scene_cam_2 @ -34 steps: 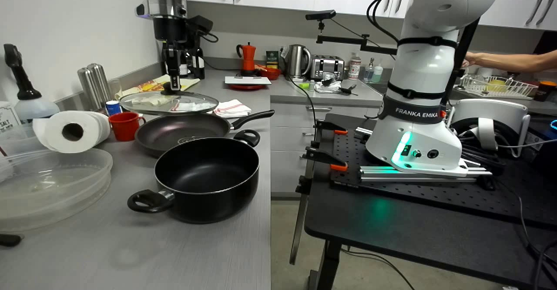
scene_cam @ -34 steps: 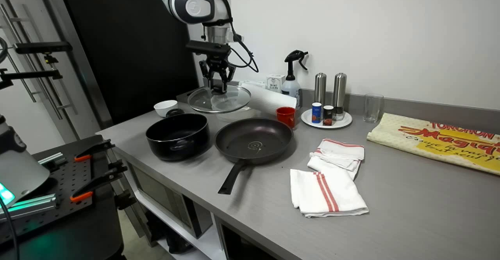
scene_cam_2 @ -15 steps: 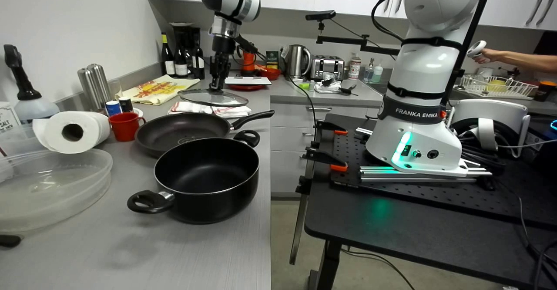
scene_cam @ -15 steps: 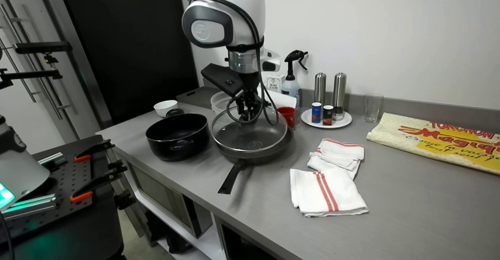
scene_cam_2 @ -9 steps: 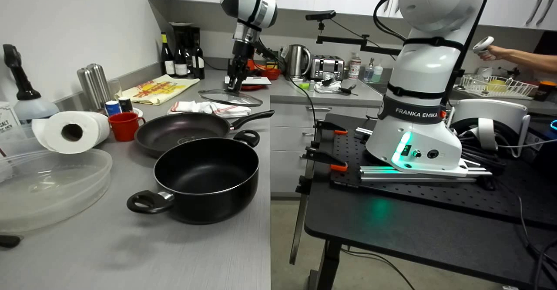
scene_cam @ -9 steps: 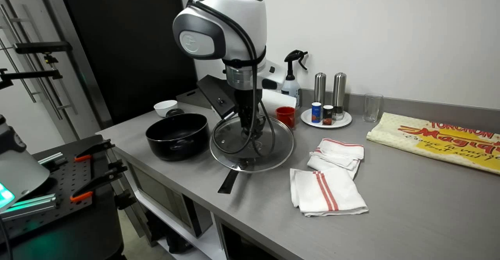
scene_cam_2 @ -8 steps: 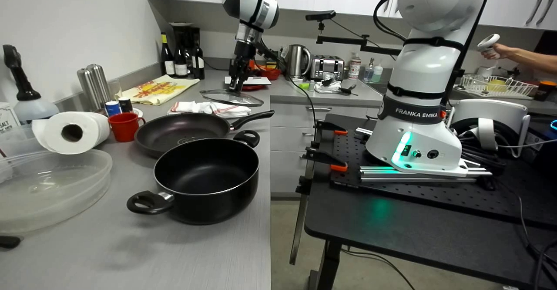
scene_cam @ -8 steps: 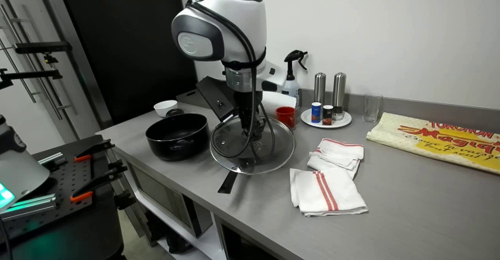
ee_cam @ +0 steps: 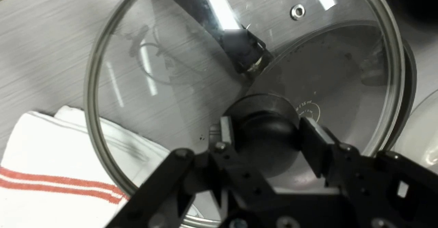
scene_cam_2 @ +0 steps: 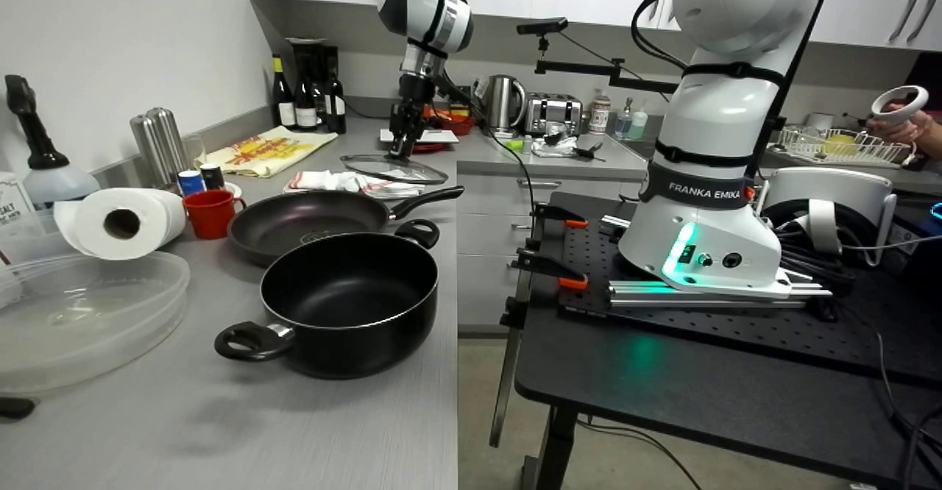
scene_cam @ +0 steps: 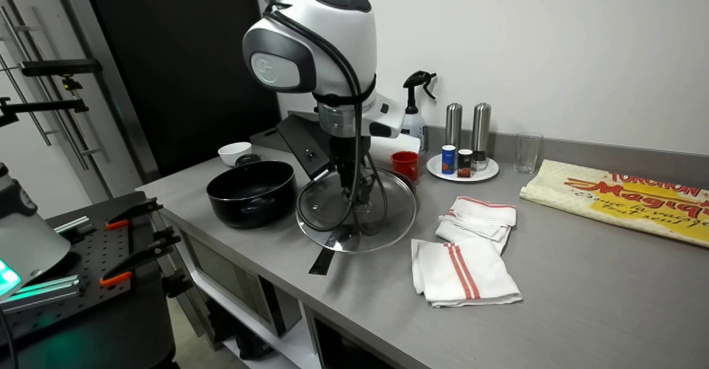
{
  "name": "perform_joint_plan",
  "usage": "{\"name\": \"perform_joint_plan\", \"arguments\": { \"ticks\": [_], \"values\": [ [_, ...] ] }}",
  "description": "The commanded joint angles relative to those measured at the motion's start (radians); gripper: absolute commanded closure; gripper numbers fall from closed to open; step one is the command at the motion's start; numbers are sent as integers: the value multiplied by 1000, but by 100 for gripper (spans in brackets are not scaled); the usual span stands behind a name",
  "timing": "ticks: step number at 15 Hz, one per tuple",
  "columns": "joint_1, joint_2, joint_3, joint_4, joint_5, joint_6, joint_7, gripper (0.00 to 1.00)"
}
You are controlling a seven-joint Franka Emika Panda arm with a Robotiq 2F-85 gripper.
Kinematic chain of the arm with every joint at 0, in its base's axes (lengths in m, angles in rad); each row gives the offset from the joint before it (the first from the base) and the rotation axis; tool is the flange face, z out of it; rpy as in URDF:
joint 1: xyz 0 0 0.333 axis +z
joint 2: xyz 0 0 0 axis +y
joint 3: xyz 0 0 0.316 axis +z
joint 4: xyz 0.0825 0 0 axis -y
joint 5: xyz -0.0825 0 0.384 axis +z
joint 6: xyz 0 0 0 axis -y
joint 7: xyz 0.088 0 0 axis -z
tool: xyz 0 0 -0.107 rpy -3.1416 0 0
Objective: Remove the lid on the pot
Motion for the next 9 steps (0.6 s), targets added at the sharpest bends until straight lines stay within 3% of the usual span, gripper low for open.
{"name": "perform_joint_plan", "arguments": {
  "ticks": [1,9],
  "values": [
    [11,6,-13,12,1,-14,5,74],
    [-28,37,-26,89,22,-24,40,74]
  ]
}}
